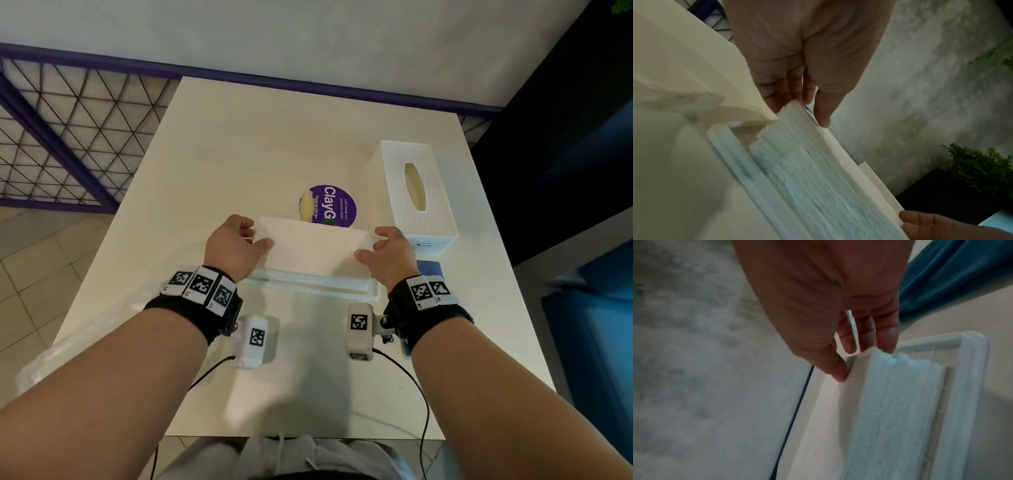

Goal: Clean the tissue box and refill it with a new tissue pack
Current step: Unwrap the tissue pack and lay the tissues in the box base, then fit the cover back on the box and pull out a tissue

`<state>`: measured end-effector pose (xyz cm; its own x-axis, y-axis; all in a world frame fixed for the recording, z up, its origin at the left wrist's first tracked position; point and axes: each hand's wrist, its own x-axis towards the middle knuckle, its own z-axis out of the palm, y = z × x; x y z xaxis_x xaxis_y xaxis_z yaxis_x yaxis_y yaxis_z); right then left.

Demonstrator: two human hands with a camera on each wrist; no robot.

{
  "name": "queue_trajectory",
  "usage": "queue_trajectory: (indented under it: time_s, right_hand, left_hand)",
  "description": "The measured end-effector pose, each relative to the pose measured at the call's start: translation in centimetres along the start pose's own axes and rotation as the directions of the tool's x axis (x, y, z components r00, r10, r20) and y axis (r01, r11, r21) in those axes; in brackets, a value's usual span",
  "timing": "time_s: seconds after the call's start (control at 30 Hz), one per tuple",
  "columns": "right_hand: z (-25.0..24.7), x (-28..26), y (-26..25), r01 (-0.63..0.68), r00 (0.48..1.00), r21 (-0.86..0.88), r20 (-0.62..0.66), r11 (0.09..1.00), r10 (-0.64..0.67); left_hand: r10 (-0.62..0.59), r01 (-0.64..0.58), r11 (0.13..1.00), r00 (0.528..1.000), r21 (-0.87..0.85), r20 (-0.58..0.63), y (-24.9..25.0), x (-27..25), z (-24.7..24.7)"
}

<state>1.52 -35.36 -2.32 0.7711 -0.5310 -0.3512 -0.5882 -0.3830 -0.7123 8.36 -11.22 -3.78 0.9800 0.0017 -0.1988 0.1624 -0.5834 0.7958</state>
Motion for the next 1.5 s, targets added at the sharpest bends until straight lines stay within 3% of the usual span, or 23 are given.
queue_trajectory:
  time_s: [0.33,0.63,0.87,0.97,1.03,1.13,1.2,1.27,1.5]
  right_hand:
    - [0.8,-0.1,0.1,-0.117,0.990,-0.018,0.073,0.993,0.118]
    - [0.5,0.0,0.2,-0.122,0.985,-0.026,0.120,0.992,0.124]
    - [0.1,-0.4,0.2,-0.137,0.980,-0.028,0.140,0.990,0.140]
    - [-1.1,-0.1,-0.7,-0.046,0.996,-0.108,0.069,0.993,0.054]
    - [-2.7,0.5,-1.7,0.041,0.999,-0.146,-0.028,0.988,-0.045]
    - [-4.6,2.5,-3.0,0.110,0.976,-0.198,-0.163,0.974,-0.143]
    - [-5.0,4.0,-3.5,0.085,0.977,-0.286,-0.165,0.955,-0.136]
    - [-4.7,5.2,-3.5,0.031,0.992,-0.394,-0.098,0.918,-0.075]
    - [-3.4,7.6,-3.6,-0.048,0.997,-0.677,-0.083,0.734,-0.011]
  left_hand:
    - [-0.085,0.072,0.969,0.995,0.238,0.045,-0.7,-0.2,-0.5]
    - [-0.033,-0.045,0.892,0.986,0.450,0.165,-0.7,-1.7,-0.7]
    - [-0.053,-0.043,0.890,0.979,0.454,0.198,-0.5,-2.5,-1.6]
    - [0.081,-0.160,0.915,0.972,0.371,0.219,-0.1,-3.4,-4.0]
    - [0.110,-0.257,0.870,0.934,0.422,0.340,-0.3,-4.7,-6.9]
    - [-0.146,-0.258,0.665,0.876,0.701,0.460,-2.3,-7.0,-10.7]
    - [-0.307,-0.218,0.562,0.841,0.798,0.445,-4.5,-8.4,-11.7]
    - [-0.355,-0.170,0.527,0.846,0.833,0.397,-6.5,-9.4,-11.8]
    - [-0.256,0.096,0.705,0.959,0.703,0.125,-8.6,-6.8,-11.2]
